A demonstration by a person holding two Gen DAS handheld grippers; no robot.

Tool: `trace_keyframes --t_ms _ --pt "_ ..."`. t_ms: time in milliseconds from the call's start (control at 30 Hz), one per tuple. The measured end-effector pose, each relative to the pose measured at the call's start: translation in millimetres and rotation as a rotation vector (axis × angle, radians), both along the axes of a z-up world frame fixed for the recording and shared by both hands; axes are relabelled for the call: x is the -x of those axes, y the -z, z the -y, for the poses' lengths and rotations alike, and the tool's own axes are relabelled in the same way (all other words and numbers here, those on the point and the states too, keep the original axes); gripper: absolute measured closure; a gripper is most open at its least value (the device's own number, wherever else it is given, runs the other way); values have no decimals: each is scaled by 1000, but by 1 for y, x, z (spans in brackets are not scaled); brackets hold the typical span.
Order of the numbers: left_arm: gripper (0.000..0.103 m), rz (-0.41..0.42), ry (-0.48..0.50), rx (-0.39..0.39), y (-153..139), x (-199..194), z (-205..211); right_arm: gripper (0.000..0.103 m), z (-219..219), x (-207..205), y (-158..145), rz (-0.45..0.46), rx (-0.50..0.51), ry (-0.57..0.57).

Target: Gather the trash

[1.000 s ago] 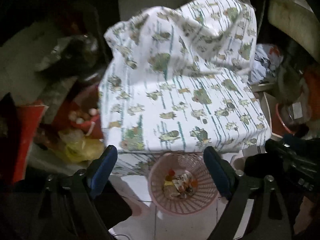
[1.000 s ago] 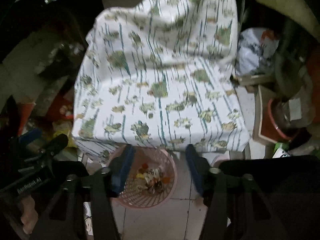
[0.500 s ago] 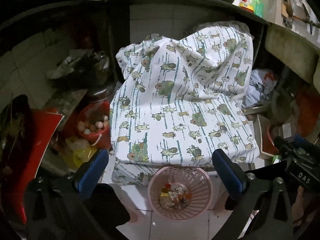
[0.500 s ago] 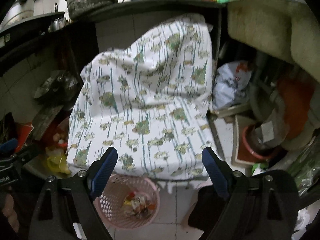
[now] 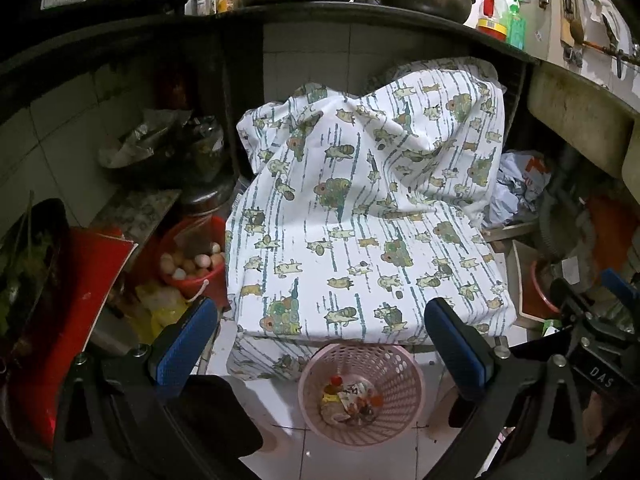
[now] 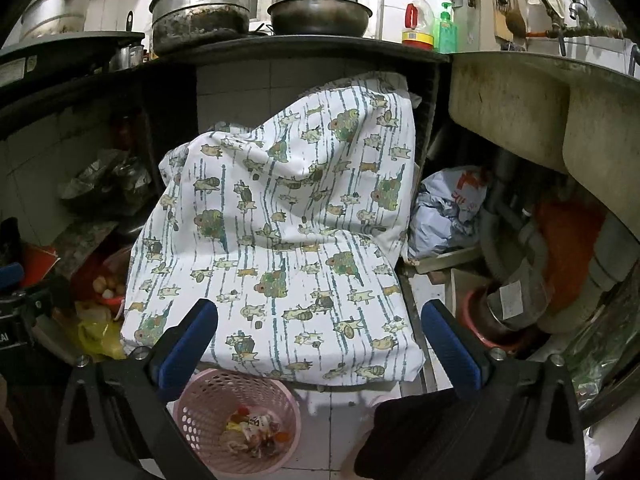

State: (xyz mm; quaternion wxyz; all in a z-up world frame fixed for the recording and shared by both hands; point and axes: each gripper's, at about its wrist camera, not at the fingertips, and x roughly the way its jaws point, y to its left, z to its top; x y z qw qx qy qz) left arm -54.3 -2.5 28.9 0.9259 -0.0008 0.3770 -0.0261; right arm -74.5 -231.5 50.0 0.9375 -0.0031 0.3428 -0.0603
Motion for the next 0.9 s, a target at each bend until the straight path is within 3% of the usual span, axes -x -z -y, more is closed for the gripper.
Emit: trace_keyframes --t_ms 900 --pt "0 31 -5 -32 -8 6 0 0 -5 4 0 1 16 7"
